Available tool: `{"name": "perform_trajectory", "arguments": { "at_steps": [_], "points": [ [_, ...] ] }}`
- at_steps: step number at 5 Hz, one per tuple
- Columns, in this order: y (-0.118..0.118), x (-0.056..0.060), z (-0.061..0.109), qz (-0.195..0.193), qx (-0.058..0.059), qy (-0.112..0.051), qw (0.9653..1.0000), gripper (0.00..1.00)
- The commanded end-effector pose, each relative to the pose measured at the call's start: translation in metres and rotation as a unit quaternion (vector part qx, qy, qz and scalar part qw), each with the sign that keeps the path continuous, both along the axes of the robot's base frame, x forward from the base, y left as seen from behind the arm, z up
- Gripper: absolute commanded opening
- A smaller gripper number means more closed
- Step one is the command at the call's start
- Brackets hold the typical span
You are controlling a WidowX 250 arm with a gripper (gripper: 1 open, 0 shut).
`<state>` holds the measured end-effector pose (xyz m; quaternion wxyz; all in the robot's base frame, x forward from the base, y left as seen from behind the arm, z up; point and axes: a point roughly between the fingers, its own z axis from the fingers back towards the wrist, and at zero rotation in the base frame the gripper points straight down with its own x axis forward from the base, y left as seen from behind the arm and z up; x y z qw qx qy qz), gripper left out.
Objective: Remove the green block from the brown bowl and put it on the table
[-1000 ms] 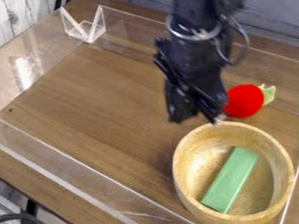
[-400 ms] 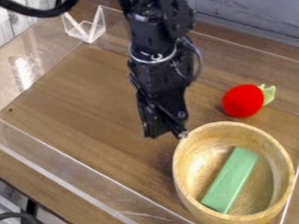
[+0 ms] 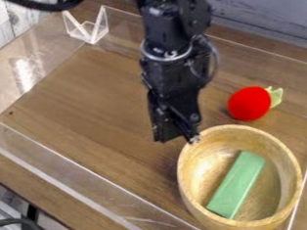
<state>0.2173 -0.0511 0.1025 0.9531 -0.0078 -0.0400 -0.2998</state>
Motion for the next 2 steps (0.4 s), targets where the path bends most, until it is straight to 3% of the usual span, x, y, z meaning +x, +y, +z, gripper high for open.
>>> {"name": "perform_trajectory", "arguments": {
  "at_steps": [1, 2],
  "points": [
    [-0.0076, 0.0119, 0.0168, 0.008, -0.006, -0.028, 0.9996, 0.0],
    [-0.0046, 0.0164, 0.0149, 0.027, -0.011, -0.029, 0.9991, 0.0]
  ]
}}
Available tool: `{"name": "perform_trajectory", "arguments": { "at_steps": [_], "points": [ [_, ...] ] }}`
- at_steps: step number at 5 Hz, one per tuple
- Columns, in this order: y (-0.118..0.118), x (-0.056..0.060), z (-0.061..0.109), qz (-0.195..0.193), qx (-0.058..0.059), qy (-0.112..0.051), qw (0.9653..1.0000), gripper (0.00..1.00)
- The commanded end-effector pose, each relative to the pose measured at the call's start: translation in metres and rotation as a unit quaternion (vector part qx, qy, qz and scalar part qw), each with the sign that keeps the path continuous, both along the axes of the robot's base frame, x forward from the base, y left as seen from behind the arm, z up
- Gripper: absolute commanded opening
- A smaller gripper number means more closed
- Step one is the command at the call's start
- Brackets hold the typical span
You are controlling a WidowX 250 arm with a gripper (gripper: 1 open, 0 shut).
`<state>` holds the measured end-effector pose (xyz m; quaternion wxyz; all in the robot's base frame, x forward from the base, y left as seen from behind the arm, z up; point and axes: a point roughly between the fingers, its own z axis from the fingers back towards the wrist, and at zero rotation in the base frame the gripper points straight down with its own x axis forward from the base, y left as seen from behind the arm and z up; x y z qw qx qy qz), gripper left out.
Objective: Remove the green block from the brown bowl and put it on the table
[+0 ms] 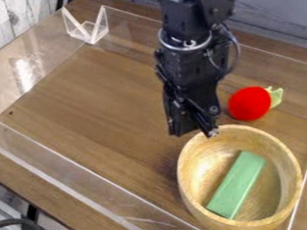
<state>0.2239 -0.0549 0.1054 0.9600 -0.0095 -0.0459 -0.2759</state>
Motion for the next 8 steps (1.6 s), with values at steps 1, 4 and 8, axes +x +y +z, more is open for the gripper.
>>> {"name": "perform_trajectory", "arguments": {
  "at_steps": [1, 4, 8],
  "points": [
    [-0.006, 0.018, 0.007, 0.012, -0.01, -0.027, 0.9995, 0.0],
    [0.003, 0.034, 0.01, 0.07, -0.016, -0.029, 0.997, 0.0],
    [-0.057, 0.016, 0.015, 0.151, -0.035, -0.027, 0.9876, 1.0]
  ]
}}
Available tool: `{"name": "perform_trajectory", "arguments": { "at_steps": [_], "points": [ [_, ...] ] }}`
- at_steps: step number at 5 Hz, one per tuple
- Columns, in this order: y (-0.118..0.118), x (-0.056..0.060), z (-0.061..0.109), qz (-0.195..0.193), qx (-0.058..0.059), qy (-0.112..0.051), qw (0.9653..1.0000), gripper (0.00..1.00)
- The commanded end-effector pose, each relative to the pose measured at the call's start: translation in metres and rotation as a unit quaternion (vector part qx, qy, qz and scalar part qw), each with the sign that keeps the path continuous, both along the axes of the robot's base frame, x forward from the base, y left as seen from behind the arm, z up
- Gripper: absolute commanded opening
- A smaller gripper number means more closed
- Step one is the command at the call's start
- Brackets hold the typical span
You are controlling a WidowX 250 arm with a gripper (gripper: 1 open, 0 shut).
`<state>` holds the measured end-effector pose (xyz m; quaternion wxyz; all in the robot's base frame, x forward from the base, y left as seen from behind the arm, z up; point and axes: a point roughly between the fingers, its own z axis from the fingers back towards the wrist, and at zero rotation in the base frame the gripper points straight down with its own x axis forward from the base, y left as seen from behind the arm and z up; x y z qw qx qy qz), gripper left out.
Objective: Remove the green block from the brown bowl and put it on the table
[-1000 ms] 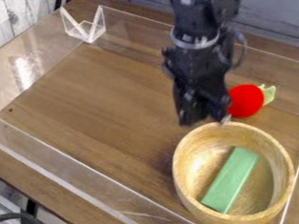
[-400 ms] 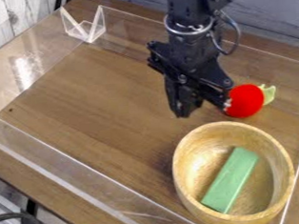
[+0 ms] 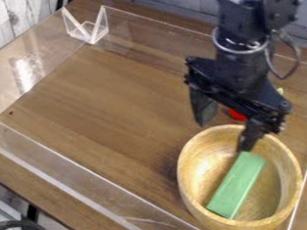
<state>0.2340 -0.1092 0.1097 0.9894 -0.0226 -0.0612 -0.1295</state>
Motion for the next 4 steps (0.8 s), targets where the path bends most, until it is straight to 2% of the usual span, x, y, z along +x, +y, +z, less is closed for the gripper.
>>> {"name": "perform_trajectory", "arguments": {
  "at_steps": [1, 3, 4],
  "points": [
    [-0.008, 0.002, 0.003, -0.001, -0.016, -0.014, 0.9998, 1.0],
    [-0.017, 0.003, -0.036, -0.025, -0.019, 0.005, 0.9995, 1.0],
    [-0.022, 0.004, -0.055, -0.043, -0.016, 0.015, 0.9988, 1.0]
  ]
}}
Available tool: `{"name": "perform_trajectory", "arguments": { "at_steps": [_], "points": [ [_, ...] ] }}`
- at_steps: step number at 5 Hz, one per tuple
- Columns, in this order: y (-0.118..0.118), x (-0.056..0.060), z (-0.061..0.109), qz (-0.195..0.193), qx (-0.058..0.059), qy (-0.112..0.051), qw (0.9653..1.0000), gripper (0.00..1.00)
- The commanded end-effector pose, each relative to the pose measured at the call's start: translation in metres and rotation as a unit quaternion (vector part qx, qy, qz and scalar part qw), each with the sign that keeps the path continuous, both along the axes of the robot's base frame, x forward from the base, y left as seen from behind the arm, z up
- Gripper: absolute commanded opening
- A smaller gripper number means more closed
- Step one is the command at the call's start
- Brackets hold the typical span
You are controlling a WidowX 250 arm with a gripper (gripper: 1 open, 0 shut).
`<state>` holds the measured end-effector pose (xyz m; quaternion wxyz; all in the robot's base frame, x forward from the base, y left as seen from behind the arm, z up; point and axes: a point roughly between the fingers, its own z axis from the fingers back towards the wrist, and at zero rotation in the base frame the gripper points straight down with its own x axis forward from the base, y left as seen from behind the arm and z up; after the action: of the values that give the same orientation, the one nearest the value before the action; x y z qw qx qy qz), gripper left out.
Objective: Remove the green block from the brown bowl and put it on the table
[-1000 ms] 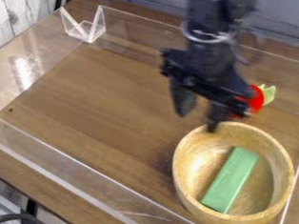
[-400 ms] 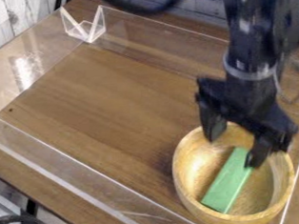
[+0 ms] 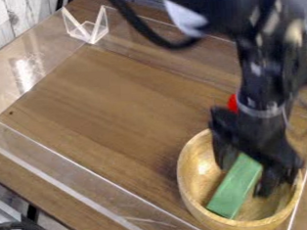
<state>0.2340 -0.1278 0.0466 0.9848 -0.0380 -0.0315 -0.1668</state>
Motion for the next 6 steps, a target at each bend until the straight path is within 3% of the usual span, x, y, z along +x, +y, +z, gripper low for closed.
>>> {"name": "perform_trajectory", "arguments": {
  "at_steps": [1, 2, 4, 6],
  "points": [
    [-0.011, -0.001, -0.006, -0.041, -0.002, -0.011, 0.9991, 1.0],
    [-0.017, -0.005, -0.009, -0.06, 0.005, -0.015, 0.9981, 1.0],
    [0.007, 0.006, -0.005, -0.123, 0.013, -0.019, 0.9921, 1.0],
    [0.012, 0.005, 0.027, -0.119, 0.02, -0.02, 0.9925, 1.0]
  ]
}}
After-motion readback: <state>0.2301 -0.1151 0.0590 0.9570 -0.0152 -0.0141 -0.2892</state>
